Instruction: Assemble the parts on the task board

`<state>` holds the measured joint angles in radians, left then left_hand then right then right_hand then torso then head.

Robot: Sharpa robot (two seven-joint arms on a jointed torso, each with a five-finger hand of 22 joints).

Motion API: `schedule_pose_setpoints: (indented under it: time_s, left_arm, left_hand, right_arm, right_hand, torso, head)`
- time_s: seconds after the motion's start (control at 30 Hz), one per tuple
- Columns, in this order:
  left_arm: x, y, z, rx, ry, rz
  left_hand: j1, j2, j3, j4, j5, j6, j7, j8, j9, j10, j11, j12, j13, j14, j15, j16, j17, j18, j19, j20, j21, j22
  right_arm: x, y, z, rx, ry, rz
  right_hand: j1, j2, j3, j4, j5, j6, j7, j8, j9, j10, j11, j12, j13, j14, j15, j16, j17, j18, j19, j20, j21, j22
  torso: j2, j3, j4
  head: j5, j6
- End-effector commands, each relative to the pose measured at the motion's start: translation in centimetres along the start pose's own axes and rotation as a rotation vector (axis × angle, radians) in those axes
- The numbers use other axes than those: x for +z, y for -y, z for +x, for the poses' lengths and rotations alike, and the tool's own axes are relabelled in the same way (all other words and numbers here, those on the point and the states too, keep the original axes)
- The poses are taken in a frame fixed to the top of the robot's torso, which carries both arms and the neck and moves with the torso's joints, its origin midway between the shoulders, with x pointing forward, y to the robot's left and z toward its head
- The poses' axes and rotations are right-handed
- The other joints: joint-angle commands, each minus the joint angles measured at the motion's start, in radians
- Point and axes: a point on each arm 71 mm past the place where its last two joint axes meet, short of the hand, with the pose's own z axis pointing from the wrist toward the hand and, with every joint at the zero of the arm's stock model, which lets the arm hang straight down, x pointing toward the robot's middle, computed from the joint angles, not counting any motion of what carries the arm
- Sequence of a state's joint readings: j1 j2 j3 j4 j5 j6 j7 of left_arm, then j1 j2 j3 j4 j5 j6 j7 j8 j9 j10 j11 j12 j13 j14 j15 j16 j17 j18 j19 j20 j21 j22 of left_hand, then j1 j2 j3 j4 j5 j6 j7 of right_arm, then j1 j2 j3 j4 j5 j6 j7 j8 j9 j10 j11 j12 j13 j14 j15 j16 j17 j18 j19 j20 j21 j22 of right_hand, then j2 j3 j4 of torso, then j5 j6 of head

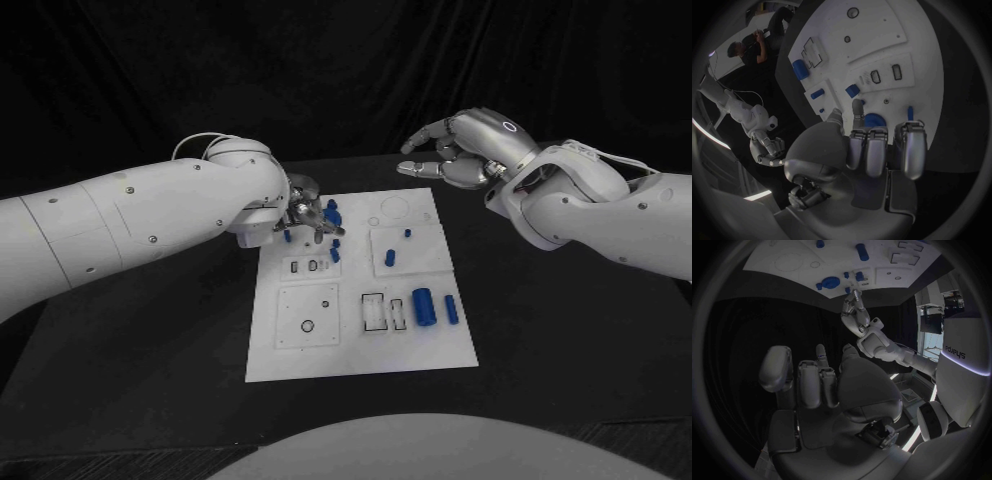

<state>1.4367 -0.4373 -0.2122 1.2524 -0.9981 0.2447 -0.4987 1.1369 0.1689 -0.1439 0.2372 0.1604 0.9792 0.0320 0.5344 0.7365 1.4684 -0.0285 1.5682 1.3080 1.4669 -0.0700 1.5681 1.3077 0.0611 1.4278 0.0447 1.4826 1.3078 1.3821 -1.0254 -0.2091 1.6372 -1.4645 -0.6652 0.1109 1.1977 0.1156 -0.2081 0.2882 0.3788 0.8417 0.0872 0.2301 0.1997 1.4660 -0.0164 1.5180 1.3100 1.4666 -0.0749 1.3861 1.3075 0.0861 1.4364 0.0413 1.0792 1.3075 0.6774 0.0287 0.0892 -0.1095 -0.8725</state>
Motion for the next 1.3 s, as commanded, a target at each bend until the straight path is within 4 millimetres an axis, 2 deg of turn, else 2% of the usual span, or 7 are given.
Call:
schedule_pose_setpoints:
  time_s: [0.03, 0.27, 0.47, 0.67, 1.0, 1.1, 1.3]
  left_arm:
    - [0.1, -0.1, 0.2, -0.001, -0.003, -0.01]
    - [0.3, -0.5, 0.6, -0.002, -0.017, -0.017]
    - [0.6, -0.6, 1.0, -0.005, -0.029, -0.014]
    - [0.8, -0.7, 1.3, -0.017, -0.021, -0.002]
    - [1.2, -0.8, 1.9, -0.026, -0.027, 0.006]
    - [1.3, -0.9, 2.1, -0.027, -0.032, 0.005]
    - [1.5, -1.2, 2.4, -0.028, -0.044, 0.0]
  left_hand:
    - [0.002, -0.005, 0.006, 0.001, 0.0, -0.003, -0.003, 0.004, 0.006, 0.102, -0.006, 0.003, 0.263, 0.104, -0.008, 0.003, 0.263, -0.012, 0.001, -0.009, -0.003, 0.07]
    - [-0.007, -0.006, 0.008, 0.006, -0.016, -0.008, -0.002, 0.0, 0.025, 0.102, -0.006, 0.003, 0.263, 0.104, -0.008, 0.003, 0.263, -0.011, -0.002, -0.009, -0.006, 0.066]
    - [-0.013, -0.004, 0.01, 0.01, -0.021, -0.009, -0.002, -0.006, 0.032, 0.102, -0.005, 0.003, 0.263, 0.104, -0.007, 0.003, 0.263, -0.01, -0.005, -0.009, -0.009, 0.062]
    - [-0.02, -0.005, 0.018, 0.014, -0.026, -0.012, 0.007, -0.061, 0.022, 0.102, 0.002, 0.003, 0.263, 0.104, -0.001, 0.003, 0.263, -0.008, -0.012, -0.004, -0.017, 0.056]
    - [-0.022, -0.005, 0.022, 0.015, -0.026, 0.0, 0.007, -0.077, 0.018, 0.102, 0.003, 0.003, 0.263, 0.104, 0.0, 0.003, 0.263, -0.008, -0.014, -0.003, -0.019, 0.054]
    - [-0.022, -0.006, 0.022, 0.015, -0.026, 0.0, 0.007, -0.077, 0.018, 0.102, 0.003, 0.003, 0.263, 0.104, 0.0, 0.003, 0.263, -0.008, -0.014, -0.002, -0.019, 0.054]
    - [-0.021, -0.006, 0.025, 0.014, -0.025, 0.003, 0.008, -0.088, 0.015, 0.102, 0.004, 0.003, 0.263, 0.104, 0.001, 0.003, 0.263, -0.006, -0.019, -0.002, -0.023, 0.049]
  right_arm:
    - [-0.1, 0.2, 0.3, 0.002, -0.007, 0.023]
    - [-0.1, 0.2, 0.9, 0.006, -0.017, 0.024]
    - [0.0, 0.3, 1.2, 0.007, -0.022, 0.025]
    - [0.0, 0.2, 1.3, 0.008, -0.023, 0.024]
    - [0.1, 0.1, 1.7, 0.012, -0.026, 0.02]
    - [0.1, 0.1, 1.8, 0.015, -0.027, 0.019]
    - [0.1, 0.2, 1.9, 0.016, -0.029, 0.022]
  right_hand:
    - [0.009, 0.003, -0.004, 0.0, 0.007, 0.006, -0.002, -0.006, -0.001, 0.05, 0.009, -0.002, 0.199, 0.056, 0.006, -0.005, 0.108, 0.003, -0.003, 0.0, -0.003, 0.145]
    - [0.011, 0.003, -0.005, 0.0, 0.009, 0.006, -0.001, -0.007, -0.001, 0.046, 0.009, -0.006, 0.194, 0.054, 0.006, -0.011, 0.103, 0.004, -0.005, 0.0, -0.011, 0.144]
    - [0.012, 0.004, -0.005, 0.0, 0.011, 0.006, -0.001, -0.008, -0.002, 0.04, 0.009, -0.012, 0.188, 0.052, 0.006, -0.017, 0.098, 0.006, -0.007, 0.0, -0.017, 0.142]
    - [0.013, 0.004, -0.006, 0.0, 0.012, 0.007, -0.001, -0.008, -0.002, 0.038, 0.009, -0.014, 0.185, 0.051, 0.006, -0.021, 0.095, 0.006, -0.008, 0.0, -0.021, 0.141]
    - [0.013, 0.004, -0.007, 0.001, 0.013, 0.007, -0.001, -0.009, -0.002, 0.035, 0.009, -0.017, 0.182, 0.05, 0.006, -0.026, 0.091, 0.007, -0.01, 0.001, -0.025, 0.14]
    - [0.013, 0.004, -0.007, 0.001, 0.014, 0.007, -0.001, -0.009, -0.002, 0.034, 0.009, -0.019, 0.18, 0.049, 0.006, -0.027, 0.09, 0.007, -0.01, 0.001, -0.026, 0.14]
    - [0.013, 0.004, -0.007, 0.001, 0.014, 0.007, -0.001, -0.009, -0.002, 0.034, 0.009, -0.019, 0.18, 0.049, 0.006, -0.027, 0.09, 0.007, -0.01, 0.001, -0.026, 0.14]
  torso:
    - [0.0, -0.0009, -0.0016]
    - [0.001, 0.0006, -0.0023]
    - [0.0, -0.0011, -0.0037]
    - [-0.001, -0.0019, -0.0037]
    - [-0.001, -0.0026, -0.0043]
    - [-0.001, -0.0031, -0.0073]
    - [-0.001, -0.0021, -0.0056]
  head:
    - [0.001, 0.0]
    - [-0.001, 0.0]
    - [-0.005, 0.0]
    - [-0.016, 0.0]
    - [-0.013, 0.0]
    - [-0.012, 0.0]
    - [-0.02, 0.0]
